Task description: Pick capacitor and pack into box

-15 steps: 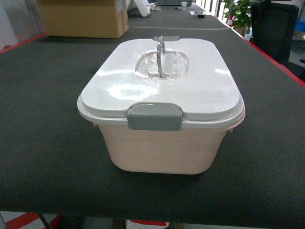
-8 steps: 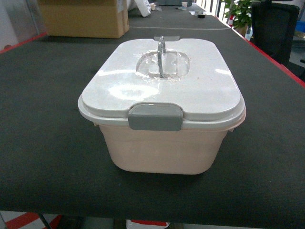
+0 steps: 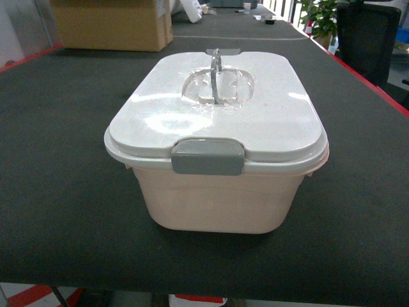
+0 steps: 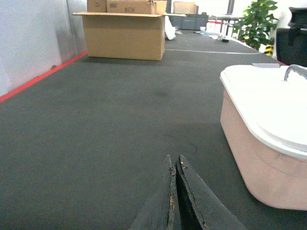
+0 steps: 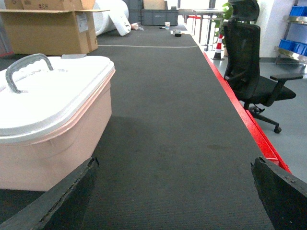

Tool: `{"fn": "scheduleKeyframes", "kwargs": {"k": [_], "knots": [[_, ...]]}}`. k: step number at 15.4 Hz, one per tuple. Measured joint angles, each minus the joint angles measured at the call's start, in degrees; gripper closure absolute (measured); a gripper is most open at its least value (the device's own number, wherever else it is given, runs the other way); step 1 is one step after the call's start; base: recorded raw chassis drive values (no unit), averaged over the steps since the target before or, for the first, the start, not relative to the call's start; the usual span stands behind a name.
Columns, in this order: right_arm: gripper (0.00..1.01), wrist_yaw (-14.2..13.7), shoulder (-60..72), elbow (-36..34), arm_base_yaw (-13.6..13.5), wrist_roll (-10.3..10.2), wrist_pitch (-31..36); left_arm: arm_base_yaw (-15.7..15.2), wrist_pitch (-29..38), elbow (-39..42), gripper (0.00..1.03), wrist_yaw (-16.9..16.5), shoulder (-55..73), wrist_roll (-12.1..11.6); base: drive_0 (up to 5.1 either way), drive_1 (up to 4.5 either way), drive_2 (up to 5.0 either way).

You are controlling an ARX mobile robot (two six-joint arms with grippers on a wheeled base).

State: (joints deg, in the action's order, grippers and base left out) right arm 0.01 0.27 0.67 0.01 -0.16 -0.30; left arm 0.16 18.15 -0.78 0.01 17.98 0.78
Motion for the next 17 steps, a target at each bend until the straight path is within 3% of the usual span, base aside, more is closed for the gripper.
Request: {"fn": "scheduleKeyframes", "kwargs": {"k": [7,8,17], "knots": [[0.03,0.0,0.0,0.0,0.0,0.0,0.0,0.0,-9.97,-0.02,1.01,0.0,-9.18,0.0,0.0,0.0,0.0],[0.03,-0.02,0.0,0.0,0.0,0.02,-0.02,0.0,-18.75,-0.02,1.01,-0.13,-15.34,0.0,0.0,0.0,0.0],[0.03,0.0,0.0,0.0,0.0,0.0,0.02,-0.02,-18.43,-0.02,0.99,0.04,-17.38,-0.11,0.0,0.0,0.0]]}}
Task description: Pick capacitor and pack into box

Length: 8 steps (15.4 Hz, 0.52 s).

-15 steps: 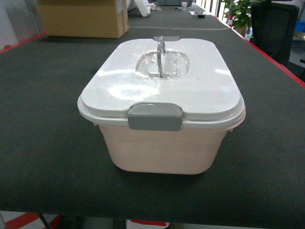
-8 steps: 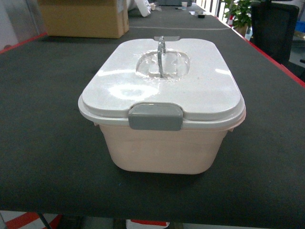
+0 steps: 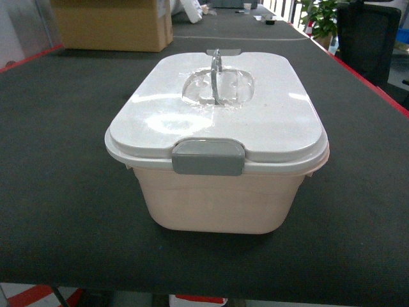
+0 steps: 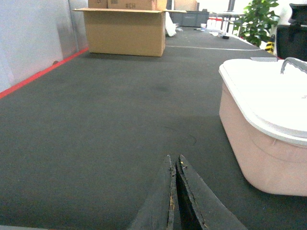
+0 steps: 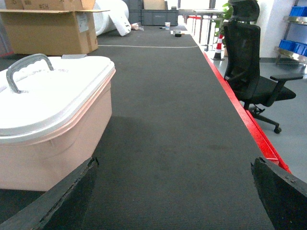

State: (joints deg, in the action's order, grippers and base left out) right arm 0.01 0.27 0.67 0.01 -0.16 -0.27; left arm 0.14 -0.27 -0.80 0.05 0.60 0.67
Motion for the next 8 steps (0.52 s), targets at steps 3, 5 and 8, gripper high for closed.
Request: {"fn": "scheduleKeyframes", "kwargs": {"k": [3,5,8], "knots": [[0.03,0.0,0.0,0.0,0.0,0.0,-0.02,0.0,0.0,0.0,0.57,-0.02,0.0,-0.04,0.0,0.0,0.0],[0.03,0.0,0.0,0.0,0.0,0.02,-0.02,0.0,0.0,0.0,0.04,-0.02,0.0,-0.09,0.0,0.0,0.0],[0.03,0.0,0.0,0.0,0.0,0.0,-0.02,0.0,0.0,0.0,0.05,-0.02,0.0,-0.07,0.0,0.0,0.0]]}}
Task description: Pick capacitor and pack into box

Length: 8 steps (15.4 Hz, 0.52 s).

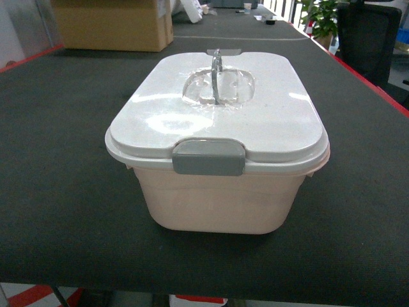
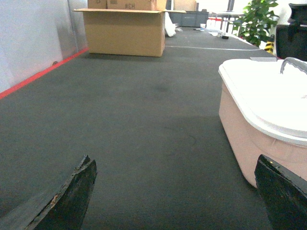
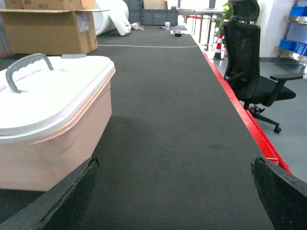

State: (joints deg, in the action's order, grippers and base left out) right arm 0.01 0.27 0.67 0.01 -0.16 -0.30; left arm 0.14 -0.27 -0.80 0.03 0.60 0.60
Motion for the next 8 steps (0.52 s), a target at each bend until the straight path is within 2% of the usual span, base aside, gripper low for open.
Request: {"fn": "scheduleKeyframes", "kwargs": {"k": [8], "knots": [[0.03,0.0,0.0,0.0,0.0,0.02,0.0,0.0,0.0,0.0,0.05,0.0,0.0,0.0,0.0,0.0,0.0]]}}
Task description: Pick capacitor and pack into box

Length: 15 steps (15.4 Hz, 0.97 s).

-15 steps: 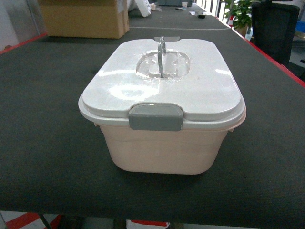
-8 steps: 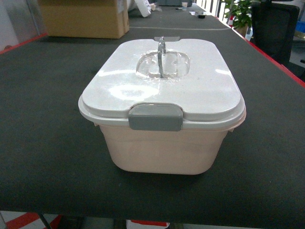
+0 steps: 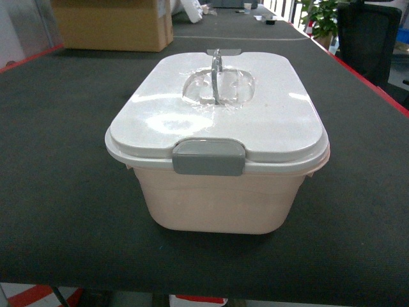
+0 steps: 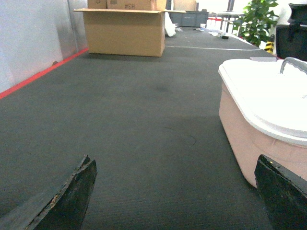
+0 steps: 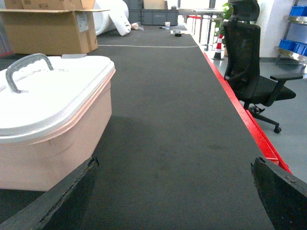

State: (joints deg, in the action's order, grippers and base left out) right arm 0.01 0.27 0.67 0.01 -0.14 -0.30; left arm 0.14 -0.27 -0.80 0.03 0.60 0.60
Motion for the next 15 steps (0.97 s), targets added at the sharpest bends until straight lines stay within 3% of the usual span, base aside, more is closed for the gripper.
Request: {"fn": "scheduleKeyframes", "kwargs": {"k": [15], "knots": [[0.03,0.0,0.0,0.0,0.0,-0.02,0.0,0.0,0.0,0.0,0.05,0.0,0.0,0.0,0.0,0.0,0.0]]}}
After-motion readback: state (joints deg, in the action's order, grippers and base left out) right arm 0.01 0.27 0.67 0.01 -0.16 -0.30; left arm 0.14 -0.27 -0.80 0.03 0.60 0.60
